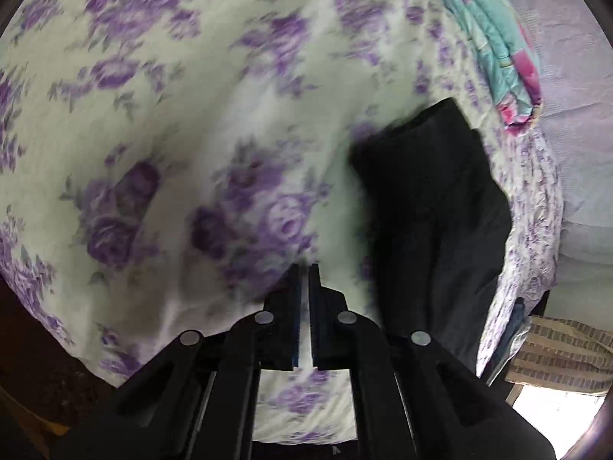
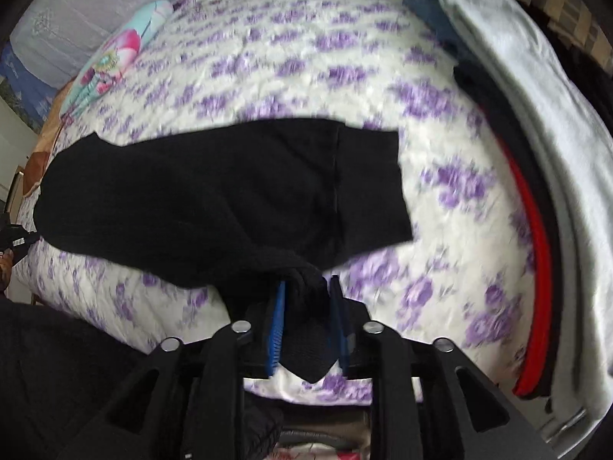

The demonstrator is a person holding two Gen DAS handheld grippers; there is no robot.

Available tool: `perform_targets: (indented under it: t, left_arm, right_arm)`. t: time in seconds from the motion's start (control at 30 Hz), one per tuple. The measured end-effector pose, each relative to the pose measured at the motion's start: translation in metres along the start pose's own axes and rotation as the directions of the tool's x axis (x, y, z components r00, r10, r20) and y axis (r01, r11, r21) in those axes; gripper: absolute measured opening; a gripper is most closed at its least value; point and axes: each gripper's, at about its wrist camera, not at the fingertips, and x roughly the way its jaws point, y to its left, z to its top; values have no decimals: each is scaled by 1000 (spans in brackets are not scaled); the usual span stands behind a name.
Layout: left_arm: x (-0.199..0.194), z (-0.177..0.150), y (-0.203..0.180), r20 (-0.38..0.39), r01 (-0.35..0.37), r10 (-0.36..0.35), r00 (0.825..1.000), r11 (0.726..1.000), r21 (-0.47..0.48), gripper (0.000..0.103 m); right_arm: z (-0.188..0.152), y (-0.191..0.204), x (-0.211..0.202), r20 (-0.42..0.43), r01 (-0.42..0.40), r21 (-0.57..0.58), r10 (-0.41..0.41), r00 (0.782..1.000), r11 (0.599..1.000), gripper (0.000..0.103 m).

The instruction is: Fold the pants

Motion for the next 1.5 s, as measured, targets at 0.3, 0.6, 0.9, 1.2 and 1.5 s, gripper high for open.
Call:
perform_targets:
  t: [0.3, 0.6, 0.9, 1.2, 1.5]
  left_arm:
    - [-62, -5, -9, 61, -24, 19, 998, 996, 86, 1]
    - [-33, -45, -200, -55, 110, -95, 994, 874, 473, 18]
    - [50, -113, -333, -217, 196, -68, 974, 731, 653, 21]
    - [91, -122, -314, -236, 125, 27, 971, 786, 606, 33]
    - [121, -136, -300, -276, 75, 104, 955, 819, 569, 34]
  right_arm:
    - [-38, -20, -39, 171, -185, 139, 161, 972, 973, 61]
    - [-12, 16, -1, 60, -96, -84, 102, 993, 992, 31]
    - [87, 67, -121, 291, 154, -489, -6, 957, 859, 11]
    - [31, 44, -7, 183, 235, -556, -158, 970, 798, 32]
    - [18, -40, -27, 160, -109, -86, 122, 980, 990, 64]
